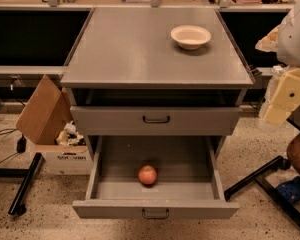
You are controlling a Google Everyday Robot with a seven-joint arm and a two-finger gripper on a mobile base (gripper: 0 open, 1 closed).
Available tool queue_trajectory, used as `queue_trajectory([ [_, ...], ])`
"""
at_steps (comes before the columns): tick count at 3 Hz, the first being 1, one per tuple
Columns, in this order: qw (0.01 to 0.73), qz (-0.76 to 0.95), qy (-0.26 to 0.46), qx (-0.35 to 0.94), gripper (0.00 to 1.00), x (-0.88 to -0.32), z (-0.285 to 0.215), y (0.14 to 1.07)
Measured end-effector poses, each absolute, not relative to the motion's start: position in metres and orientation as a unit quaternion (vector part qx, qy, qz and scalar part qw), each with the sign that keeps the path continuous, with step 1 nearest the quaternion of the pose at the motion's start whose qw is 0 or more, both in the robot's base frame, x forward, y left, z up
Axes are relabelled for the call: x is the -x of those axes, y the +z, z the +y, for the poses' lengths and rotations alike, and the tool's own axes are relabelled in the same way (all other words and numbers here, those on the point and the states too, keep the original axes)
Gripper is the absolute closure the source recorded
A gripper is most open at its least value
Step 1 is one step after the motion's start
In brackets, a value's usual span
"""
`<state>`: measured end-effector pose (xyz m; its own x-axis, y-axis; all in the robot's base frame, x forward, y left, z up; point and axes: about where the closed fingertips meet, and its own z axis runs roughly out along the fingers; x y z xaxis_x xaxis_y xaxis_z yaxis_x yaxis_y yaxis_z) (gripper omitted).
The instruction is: Pick apple from middle drawer and place on counter
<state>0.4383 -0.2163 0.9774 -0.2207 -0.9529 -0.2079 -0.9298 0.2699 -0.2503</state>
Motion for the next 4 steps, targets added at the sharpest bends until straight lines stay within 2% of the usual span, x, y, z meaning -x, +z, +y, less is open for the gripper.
queue_trajectory([
  [1, 0.163, 0.78, -0.036, 0.603, 0.0, -0.438, -0.216, 0.978],
  [2, 0.157, 0.776, -0.015, 0.61, 0.0, -0.444, -0.219, 0.939],
  [3, 0.154, 0.767, 0.052, 0.621, 0.0, -0.449, -0.215, 0.848],
  [4, 0.168, 0.761, 0.076, 0.622, 0.0, -0.456, -0.206, 0.793],
])
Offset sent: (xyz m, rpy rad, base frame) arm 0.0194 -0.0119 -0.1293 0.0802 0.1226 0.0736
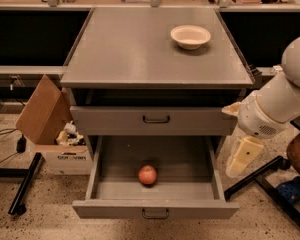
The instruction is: Pick apple from middle drawer and place on counter
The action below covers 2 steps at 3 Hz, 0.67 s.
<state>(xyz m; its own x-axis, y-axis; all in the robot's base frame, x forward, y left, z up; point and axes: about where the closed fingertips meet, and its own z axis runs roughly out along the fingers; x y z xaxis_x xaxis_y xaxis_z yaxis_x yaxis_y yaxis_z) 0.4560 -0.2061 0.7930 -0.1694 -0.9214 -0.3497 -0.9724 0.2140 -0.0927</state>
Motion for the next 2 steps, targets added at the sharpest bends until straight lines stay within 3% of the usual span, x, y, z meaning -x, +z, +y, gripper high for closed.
queue_trajectory([
  [2, 0.169, 0.77, 0.083, 0.61, 0.0, -0.474, -0.198, 0.74],
])
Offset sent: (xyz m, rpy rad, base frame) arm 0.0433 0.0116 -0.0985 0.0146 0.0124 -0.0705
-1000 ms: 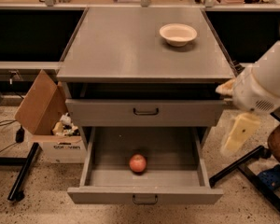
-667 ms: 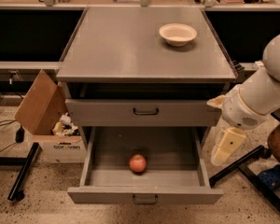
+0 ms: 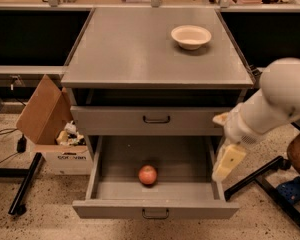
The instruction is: Pick apple from middle drawer and place on counter
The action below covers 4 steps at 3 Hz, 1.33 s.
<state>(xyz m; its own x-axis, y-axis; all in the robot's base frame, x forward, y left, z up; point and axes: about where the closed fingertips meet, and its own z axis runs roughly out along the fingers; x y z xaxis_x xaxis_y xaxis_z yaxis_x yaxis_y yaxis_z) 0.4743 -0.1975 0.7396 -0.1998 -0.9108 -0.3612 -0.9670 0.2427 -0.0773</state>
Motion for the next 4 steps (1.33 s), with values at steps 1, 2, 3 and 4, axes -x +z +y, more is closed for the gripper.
queue_trajectory([
  [1, 0.188, 0.773, 0.094, 0.598, 0.0, -0.491, -0.182, 0.679],
  [2, 0.219, 0.763, 0.123, 0.596, 0.0, -0.514, -0.141, 0.609],
  [3, 0.232, 0.752, 0.155, 0.597, 0.0, -0.525, -0.113, 0.564],
  [4, 0.232, 0.752, 0.155, 0.597, 0.0, -0.525, -0.112, 0.564],
])
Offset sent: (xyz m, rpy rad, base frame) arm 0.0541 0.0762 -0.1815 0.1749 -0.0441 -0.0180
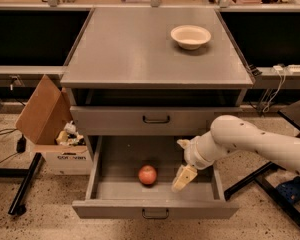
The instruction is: Pick apple from middle drawer and place on counter
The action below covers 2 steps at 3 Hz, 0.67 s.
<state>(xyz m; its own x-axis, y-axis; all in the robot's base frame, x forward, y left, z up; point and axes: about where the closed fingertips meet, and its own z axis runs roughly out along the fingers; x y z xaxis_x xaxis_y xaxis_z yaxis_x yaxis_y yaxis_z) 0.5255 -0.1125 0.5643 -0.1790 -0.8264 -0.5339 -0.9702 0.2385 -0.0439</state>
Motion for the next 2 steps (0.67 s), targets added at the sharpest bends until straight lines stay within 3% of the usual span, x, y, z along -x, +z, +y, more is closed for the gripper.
queue_trajectory([
  [2, 0.18, 0.765, 0.164, 0.596, 0.0, -0.541, -0.071, 0.494],
])
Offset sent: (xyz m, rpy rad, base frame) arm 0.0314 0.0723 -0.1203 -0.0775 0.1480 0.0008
